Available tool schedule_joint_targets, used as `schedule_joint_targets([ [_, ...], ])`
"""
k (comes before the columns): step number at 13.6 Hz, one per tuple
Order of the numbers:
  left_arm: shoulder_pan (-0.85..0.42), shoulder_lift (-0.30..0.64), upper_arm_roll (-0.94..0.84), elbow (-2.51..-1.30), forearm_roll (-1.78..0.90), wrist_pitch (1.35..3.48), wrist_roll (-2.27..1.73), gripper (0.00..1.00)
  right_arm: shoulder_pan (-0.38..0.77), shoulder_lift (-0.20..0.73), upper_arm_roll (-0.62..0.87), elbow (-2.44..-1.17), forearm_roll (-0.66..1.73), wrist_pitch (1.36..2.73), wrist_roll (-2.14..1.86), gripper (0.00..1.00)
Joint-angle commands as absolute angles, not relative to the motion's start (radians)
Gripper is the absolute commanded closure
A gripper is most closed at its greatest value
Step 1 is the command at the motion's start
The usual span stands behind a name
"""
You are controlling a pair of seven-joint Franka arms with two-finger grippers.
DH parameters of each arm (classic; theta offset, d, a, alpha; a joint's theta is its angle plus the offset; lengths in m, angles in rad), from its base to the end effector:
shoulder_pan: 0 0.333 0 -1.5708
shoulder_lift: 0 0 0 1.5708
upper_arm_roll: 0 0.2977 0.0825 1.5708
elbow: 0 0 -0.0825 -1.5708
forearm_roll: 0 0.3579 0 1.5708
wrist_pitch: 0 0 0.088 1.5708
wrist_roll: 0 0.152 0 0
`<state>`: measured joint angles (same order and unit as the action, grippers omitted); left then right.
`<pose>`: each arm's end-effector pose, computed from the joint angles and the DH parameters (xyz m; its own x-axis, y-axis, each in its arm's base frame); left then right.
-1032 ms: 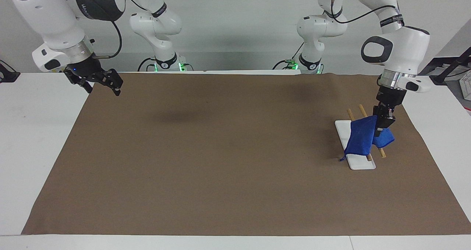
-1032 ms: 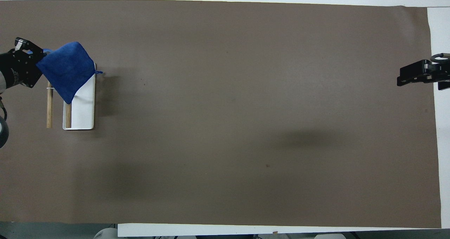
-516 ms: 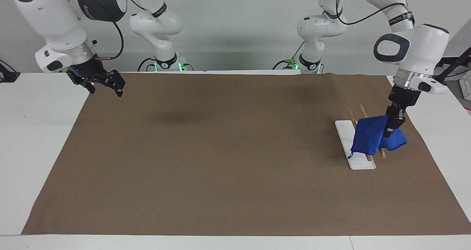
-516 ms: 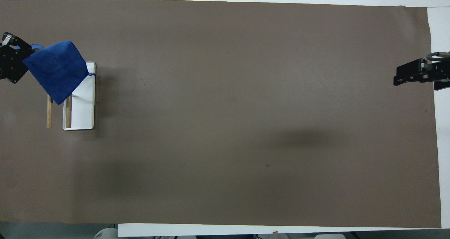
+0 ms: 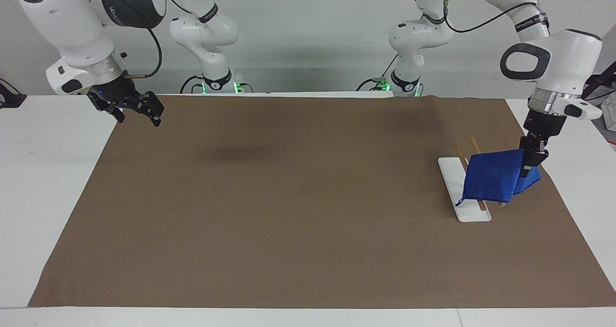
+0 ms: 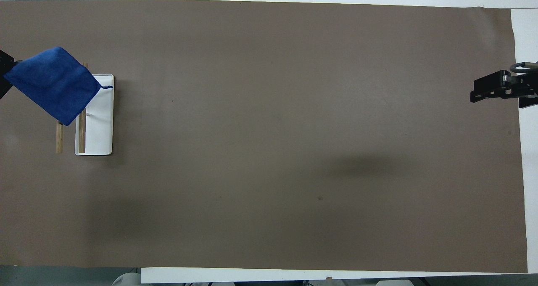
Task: Right arm passes towel to left arm to hang
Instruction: 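Move the towel with the left gripper over the wooden sticks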
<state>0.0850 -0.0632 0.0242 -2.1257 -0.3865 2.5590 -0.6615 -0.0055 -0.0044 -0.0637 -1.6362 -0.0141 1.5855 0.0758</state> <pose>0.5651 0.0583 0.4480 0.4691 0.8739 0.1276 0.7172 -0.4613 0.5223 0.5229 -0.0384 0.5357 0.9885 -0.1442 -0.0451 -0.1436 -0.9895 0.0173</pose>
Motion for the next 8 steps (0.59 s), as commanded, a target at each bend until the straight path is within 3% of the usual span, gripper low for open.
schedule_joint_targets([
  [1, 0.092, -0.063, 0.026, -2.117, -0.364, 2.565, -0.640, 0.99, 0.000, -0.002, -0.071, -1.628, 0.005, 1.578, 0.084, 0.00],
  [8, 0.147, -0.094, 0.026, -2.125, -0.276, 2.563, -0.647, 0.99, -0.002, -0.002, -0.077, -1.626, 0.003, 1.580, 0.015, 0.00],
])
